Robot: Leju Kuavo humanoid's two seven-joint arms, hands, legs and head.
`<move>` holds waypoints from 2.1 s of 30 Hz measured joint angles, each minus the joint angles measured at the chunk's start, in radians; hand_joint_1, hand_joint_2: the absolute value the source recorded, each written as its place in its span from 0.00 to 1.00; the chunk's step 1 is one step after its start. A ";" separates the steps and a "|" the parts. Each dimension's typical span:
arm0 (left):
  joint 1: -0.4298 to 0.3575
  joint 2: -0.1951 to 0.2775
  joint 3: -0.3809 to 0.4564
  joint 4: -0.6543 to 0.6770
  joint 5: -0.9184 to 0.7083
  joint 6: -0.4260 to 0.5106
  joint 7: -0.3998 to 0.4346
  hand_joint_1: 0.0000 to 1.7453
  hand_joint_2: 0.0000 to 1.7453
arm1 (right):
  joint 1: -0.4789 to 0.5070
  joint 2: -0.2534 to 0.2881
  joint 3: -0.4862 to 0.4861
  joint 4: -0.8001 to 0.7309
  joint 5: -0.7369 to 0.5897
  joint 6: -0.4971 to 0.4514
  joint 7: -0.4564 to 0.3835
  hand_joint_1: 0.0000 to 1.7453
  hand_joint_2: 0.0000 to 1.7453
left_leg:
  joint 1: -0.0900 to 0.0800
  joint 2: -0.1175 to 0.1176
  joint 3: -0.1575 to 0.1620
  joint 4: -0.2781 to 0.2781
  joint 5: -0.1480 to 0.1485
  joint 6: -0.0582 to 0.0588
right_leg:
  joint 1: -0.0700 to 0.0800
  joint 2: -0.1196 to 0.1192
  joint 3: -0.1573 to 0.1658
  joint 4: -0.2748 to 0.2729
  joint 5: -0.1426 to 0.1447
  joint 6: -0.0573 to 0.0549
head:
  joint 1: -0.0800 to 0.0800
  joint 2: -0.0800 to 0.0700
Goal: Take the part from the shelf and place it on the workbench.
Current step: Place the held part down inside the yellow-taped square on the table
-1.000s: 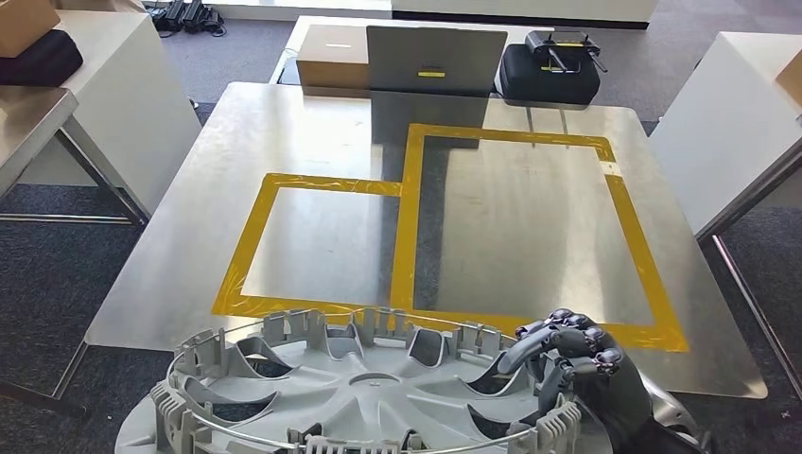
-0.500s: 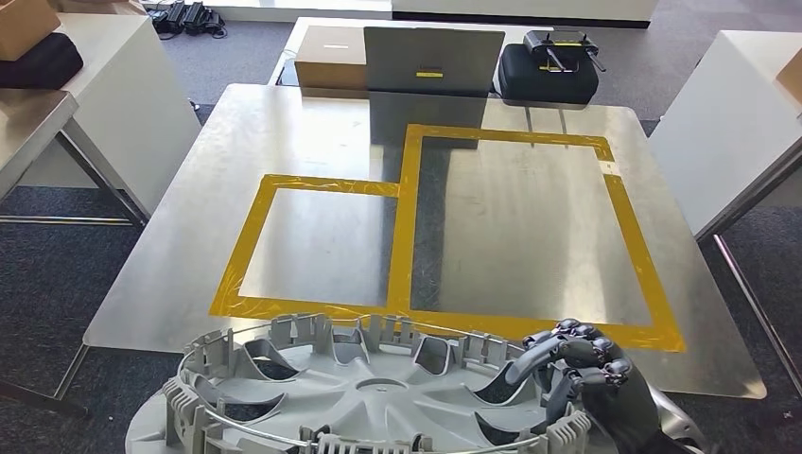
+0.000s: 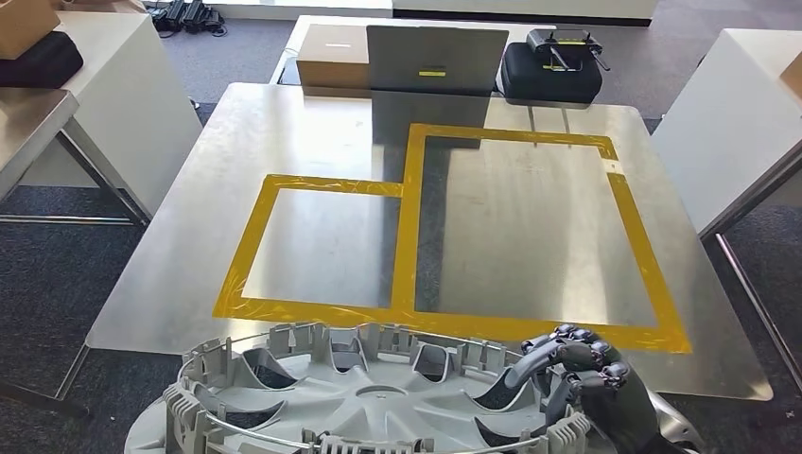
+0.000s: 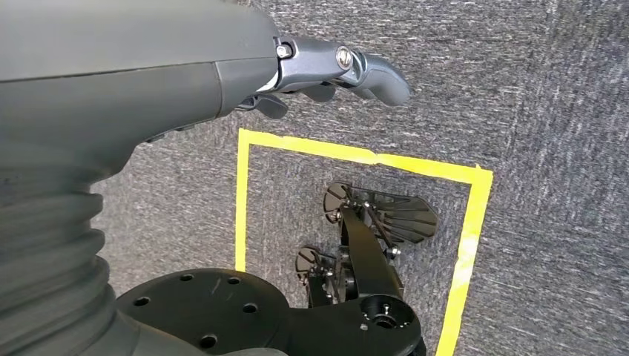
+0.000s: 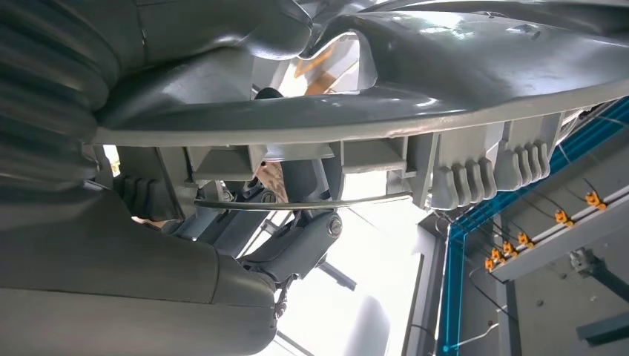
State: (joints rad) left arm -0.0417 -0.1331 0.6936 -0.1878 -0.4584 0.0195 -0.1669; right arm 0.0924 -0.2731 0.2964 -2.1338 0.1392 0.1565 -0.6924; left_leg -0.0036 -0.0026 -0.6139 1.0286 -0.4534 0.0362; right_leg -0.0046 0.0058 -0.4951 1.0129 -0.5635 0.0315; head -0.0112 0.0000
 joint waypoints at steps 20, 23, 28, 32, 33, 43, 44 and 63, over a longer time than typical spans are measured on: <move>0.000 0.003 0.006 -0.001 -0.038 -0.013 -0.007 0.00 1.00 | -0.245 -0.093 -0.231 0.173 0.017 0.000 0.129 1.00 1.00 | 0.017 0.001 -0.112 0.275 -0.147 -0.066 | -0.017 -0.001 -0.076 0.019 0.063 -0.033 | -0.001 0.000; 0.002 0.005 0.006 -0.002 -0.040 -0.013 -0.006 0.00 1.00 | -0.305 -0.127 -0.285 0.229 0.024 0.002 0.141 1.00 1.00 | 0.016 0.001 -0.092 0.225 -0.089 -0.056 | -0.012 -0.002 -0.073 0.020 0.061 -0.032 | -0.002 0.000; -0.001 0.011 0.006 -0.002 -0.040 -0.019 -0.004 0.00 1.00 | -0.408 -0.188 -0.341 0.322 0.065 -0.006 0.150 1.00 1.00 | 0.006 0.001 0.003 0.019 -0.018 -0.032 | -0.007 0.001 -0.072 0.019 0.056 -0.008 | -0.002 0.000; -0.003 0.012 0.007 -0.002 -0.041 -0.021 -0.008 0.00 1.00 | -0.496 -0.219 -0.337 0.408 0.177 -0.044 0.187 1.00 1.00 | 0.012 0.001 0.012 0.003 -0.010 -0.009 | -0.012 -0.002 -0.097 0.071 0.025 0.015 | 0.003 0.000; -0.004 0.012 0.007 -0.002 -0.041 -0.022 -0.010 0.00 1.00 | -0.522 -0.224 -0.331 0.437 0.214 -0.063 0.198 1.00 1.00 | 0.012 0.002 0.013 0.001 -0.010 -0.006 | -0.013 -0.003 -0.125 0.128 -0.001 0.018 | 0.006 0.000; -0.005 0.012 0.008 -0.002 -0.056 -0.034 -0.024 0.00 1.00 | -0.677 -0.265 -0.216 0.711 0.577 -0.279 0.300 1.00 1.00 | 0.007 -0.007 0.016 0.007 -0.022 -0.029 | -0.014 -0.003 -0.115 0.021 0.093 0.006 | 0.016 0.000; -0.005 0.012 0.008 -0.002 -0.057 -0.036 -0.026 0.00 1.00 | -0.691 -0.265 -0.203 0.738 0.600 -0.289 0.307 1.00 1.00 | 0.007 -0.007 0.016 0.005 -0.022 -0.035 | -0.015 -0.002 -0.116 0.020 0.094 -0.002 | 0.015 0.000; -0.010 0.020 0.012 -0.002 -0.082 -0.053 -0.034 0.00 1.00 | -0.884 -0.133 0.049 1.197 0.938 -0.436 0.403 1.00 1.00 | 0.007 -0.002 0.004 -0.015 0.012 -0.003 | -0.009 -0.002 -0.130 0.094 0.033 0.008 | 0.009 0.000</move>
State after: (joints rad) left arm -0.0517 -0.1135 0.7057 -0.1895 -0.5405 -0.0332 -0.2006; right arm -0.7920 -0.4057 0.3453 -0.9365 1.0768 -0.2792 -0.2893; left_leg 0.0030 -0.0044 -0.6097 1.0135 -0.4417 0.0333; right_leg -0.0140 0.0041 -0.6255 1.1066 -0.5306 0.0395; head -0.0024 0.0000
